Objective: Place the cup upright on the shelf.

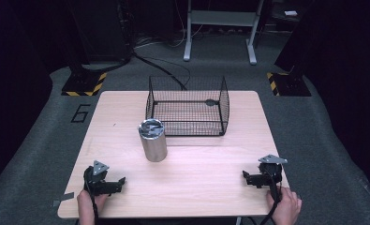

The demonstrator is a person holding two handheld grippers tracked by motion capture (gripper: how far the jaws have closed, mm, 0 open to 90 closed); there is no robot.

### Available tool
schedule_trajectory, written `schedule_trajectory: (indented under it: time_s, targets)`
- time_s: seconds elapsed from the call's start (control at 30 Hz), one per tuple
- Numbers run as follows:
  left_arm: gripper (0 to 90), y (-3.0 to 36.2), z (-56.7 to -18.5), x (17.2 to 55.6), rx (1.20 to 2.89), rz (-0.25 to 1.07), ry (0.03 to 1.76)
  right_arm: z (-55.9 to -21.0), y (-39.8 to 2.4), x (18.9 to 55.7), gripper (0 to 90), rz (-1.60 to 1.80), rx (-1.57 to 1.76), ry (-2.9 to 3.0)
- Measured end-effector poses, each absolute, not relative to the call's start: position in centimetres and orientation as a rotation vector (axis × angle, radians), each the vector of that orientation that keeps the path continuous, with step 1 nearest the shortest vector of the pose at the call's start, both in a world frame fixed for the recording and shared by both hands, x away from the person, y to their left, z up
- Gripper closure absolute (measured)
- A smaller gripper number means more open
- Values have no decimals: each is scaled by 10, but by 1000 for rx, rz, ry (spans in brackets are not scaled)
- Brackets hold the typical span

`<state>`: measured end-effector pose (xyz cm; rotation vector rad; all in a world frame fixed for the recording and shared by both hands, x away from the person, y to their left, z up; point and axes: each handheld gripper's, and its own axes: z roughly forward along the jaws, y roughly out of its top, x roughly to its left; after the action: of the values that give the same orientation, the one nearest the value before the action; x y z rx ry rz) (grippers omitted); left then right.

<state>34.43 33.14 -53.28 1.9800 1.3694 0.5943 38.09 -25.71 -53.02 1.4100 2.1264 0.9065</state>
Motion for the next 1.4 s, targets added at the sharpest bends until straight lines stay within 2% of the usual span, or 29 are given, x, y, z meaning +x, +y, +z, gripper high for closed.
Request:
schedule_trajectory:
  time_s: [0.67, 0.9, 1.4]
  targets:
    - [0, 329, -531, 345, 1975, 597, 1404, -530, -257, 381, 0, 907, 1409, 2127]
    - [0, 325, -527, 347, 1952, 543, 1369, -530, -258, 381, 0, 899, 1398, 2133]
    - [0, 314, -510, 353, 1963, 531, 1281, -530, -258, 381, 0, 899, 1399, 2133]
